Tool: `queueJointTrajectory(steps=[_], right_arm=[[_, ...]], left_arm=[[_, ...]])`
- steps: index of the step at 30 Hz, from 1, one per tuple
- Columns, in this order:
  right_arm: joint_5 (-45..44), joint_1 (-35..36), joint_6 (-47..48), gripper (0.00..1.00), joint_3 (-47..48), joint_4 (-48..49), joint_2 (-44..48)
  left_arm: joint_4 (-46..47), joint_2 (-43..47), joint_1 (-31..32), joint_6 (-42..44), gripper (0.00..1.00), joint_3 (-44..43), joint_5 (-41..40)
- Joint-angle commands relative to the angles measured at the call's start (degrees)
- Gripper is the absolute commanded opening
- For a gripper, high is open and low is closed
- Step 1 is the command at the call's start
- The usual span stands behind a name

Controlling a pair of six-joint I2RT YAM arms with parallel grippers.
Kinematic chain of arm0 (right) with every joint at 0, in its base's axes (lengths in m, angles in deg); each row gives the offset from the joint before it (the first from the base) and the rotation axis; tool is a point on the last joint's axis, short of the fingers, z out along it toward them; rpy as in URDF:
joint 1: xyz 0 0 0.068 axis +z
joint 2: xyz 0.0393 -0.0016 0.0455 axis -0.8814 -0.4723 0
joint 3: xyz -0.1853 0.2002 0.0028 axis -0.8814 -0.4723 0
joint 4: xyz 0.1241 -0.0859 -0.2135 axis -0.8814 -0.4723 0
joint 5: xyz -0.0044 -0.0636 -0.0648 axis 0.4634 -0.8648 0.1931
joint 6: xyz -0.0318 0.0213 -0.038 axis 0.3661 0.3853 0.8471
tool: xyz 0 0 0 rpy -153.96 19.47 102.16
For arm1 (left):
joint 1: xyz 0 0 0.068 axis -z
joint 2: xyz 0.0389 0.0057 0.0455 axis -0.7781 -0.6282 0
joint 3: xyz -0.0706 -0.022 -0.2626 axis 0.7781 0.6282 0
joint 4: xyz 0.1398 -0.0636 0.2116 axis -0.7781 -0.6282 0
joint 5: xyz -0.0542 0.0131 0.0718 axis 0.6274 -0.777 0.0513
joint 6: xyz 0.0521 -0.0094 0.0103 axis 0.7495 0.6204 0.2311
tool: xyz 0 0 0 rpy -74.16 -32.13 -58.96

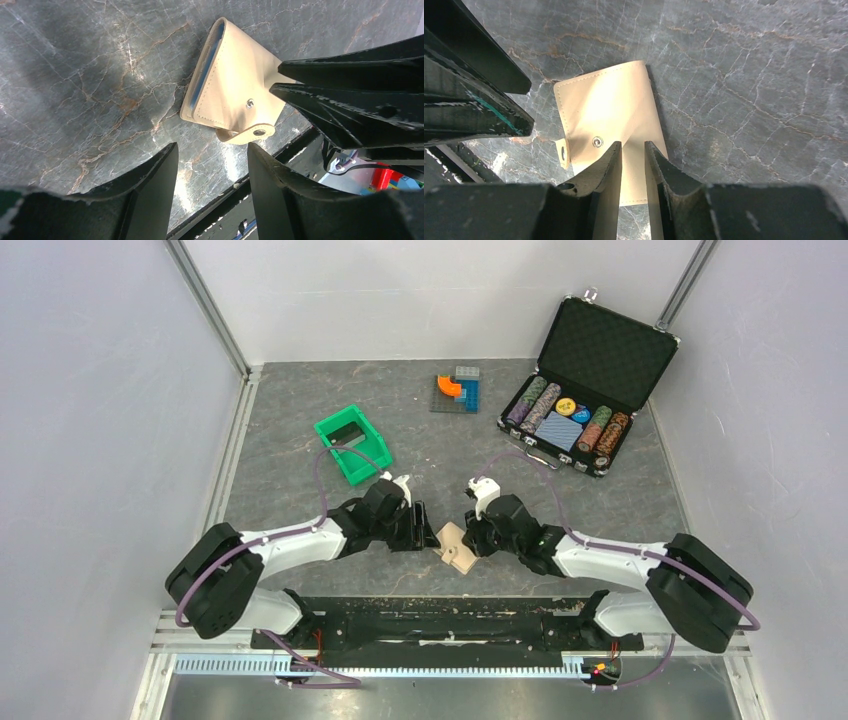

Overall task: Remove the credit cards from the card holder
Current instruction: Open the card holder at the center of the board.

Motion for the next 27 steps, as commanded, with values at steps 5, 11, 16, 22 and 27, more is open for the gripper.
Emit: queueJointTrajectory(steps=[5, 11, 16, 22, 27], right_arm=[[3.47, -0.03, 0.05, 0.25, -0.80, 5.21, -3.26], [6.41, 0.11, -1.68, 0.24, -0.68, 6.88, -3.98], [8.18, 0.77, -3.47, 0.23, -0.86, 7.51, -3.37], [8.50, 2.91, -4.63, 0.22, -1.19, 8.49, -2.33], [8.42, 5.68, -6.32, 0.22, -0.34, 8.82, -2.94]], left_arm=[[1.40, 0.98, 0.25, -1.62, 0.59, -0.28, -0.42], [-0.51, 1.52, 0.23, -1.12, 0.59, -0.44, -1.54], [-0.58, 2.38, 0.25, -1.94, 0.59, 0.16, -2.07], [0.54, 2.78, 0.24, -3.52, 0.59, 1.06, -1.03], [1.60, 3.98, 0.26, -4.14, 0.59, 2.39, -0.92]])
